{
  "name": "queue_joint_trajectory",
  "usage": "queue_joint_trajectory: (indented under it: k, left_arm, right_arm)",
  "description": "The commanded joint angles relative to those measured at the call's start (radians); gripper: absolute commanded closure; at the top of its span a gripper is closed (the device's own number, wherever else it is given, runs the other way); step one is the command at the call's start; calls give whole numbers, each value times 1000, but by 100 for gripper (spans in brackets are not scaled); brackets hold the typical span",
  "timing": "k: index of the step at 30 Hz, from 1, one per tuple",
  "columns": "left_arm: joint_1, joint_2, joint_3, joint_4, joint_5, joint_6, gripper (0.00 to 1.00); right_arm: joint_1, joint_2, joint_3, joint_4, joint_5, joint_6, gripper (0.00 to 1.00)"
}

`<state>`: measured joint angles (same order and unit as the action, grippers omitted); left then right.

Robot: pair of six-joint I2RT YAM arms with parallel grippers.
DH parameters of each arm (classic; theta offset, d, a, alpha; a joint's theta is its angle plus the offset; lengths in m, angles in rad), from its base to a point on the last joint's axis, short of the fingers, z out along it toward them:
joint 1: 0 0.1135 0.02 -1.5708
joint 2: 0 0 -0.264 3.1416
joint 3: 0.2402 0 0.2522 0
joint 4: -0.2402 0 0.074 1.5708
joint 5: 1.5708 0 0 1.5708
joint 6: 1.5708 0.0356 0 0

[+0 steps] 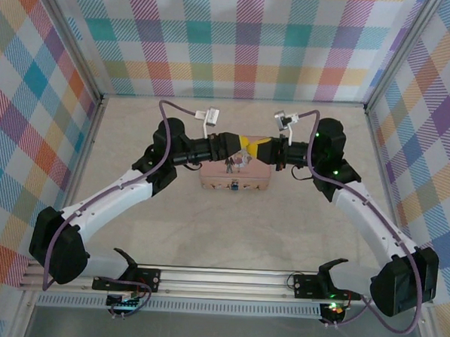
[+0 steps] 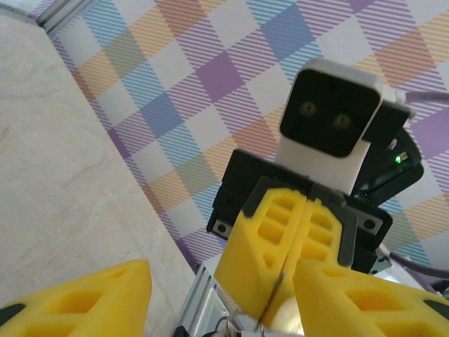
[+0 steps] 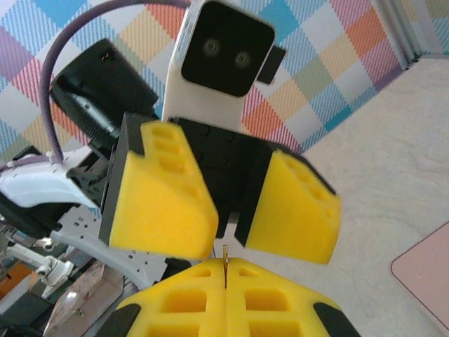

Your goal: Unlock a padlock with a key

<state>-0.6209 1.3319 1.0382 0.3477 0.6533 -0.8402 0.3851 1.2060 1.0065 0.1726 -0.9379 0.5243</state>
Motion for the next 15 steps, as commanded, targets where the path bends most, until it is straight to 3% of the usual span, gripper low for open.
queue_joint_trajectory:
  k: [1, 12, 15]
  left_arm:
    - [-13, -44, -38, 43, 9, 29, 44]
    - [-49, -35, -41, 14, 5, 91, 45]
    - [-53, -23, -22, 11, -1, 95, 50]
  right_arm:
    - [-8, 0, 39, 5, 46, 23, 100]
    - [-7, 18, 69, 12, 51, 77, 100]
    - [-8, 20, 68, 15, 44, 81, 100]
